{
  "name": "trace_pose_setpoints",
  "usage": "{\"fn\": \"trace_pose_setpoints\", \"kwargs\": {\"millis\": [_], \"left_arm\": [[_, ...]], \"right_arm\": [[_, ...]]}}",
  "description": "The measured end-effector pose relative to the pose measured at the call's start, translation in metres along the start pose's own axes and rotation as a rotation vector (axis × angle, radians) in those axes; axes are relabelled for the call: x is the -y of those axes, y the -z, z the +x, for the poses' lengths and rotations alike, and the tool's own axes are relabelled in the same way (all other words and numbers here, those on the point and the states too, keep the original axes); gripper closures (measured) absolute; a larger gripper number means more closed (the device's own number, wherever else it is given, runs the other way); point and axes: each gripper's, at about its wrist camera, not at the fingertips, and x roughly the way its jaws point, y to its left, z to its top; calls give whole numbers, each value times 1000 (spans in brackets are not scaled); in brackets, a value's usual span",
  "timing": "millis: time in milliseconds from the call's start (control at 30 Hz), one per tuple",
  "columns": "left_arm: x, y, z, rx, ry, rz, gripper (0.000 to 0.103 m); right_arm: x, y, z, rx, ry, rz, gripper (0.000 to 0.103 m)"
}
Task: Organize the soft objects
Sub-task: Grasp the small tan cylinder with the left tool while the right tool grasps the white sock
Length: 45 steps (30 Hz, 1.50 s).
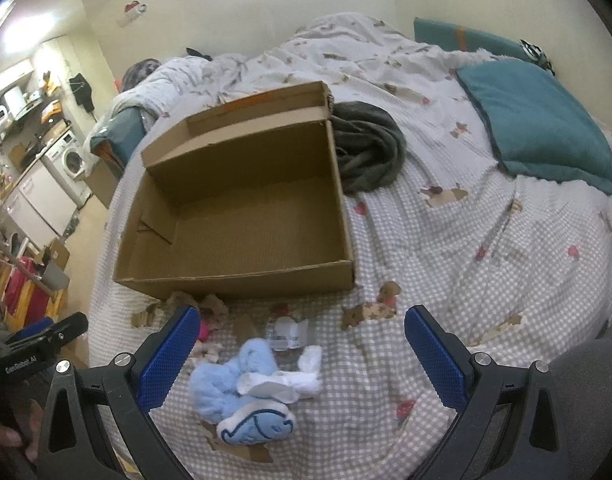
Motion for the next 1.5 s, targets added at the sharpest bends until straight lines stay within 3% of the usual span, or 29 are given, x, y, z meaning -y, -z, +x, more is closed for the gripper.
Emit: {"fn": "trace_pose_setpoints", "kwargs": {"millis": [300,433,600,733,800,967,1067,1167,1233,1300,1500], "left_arm": [[11,-14,47,-167,17,29,1],[9,-17,79,-294,60,5,3],[8,-18,102,-378,93,-26,25],[17,-14,121,-428,112,-14,42],[23,-10,130,-462,128,9,61],[36,-4,142,-485,158,36,62],[42,-4,149,-492,166,35,62],[49,-2,158,-498,191,28,62],[56,1,167,-499,201,37,68],[59,4,169,-509,208,43,83],[63,-5,168,-502,204,36,97]], "right_arm": [[4,-7,20,-93,-9,0,0],[4,-11,29,-141,-19,-15,0],[10,-20,45,-232,-67,-1,0],[17,-25,54,-241,-46,10,0],[18,-24,56,-237,-41,4,0],[17,-19,64,-269,-22,-14,0],[23,-17,71,-322,-109,31,0],[30,-10,82,-405,-155,80,20],[36,-2,92,-468,-170,109,24],[36,5,97,-509,-181,129,25],[21,17,111,-568,-257,121,47]]}}
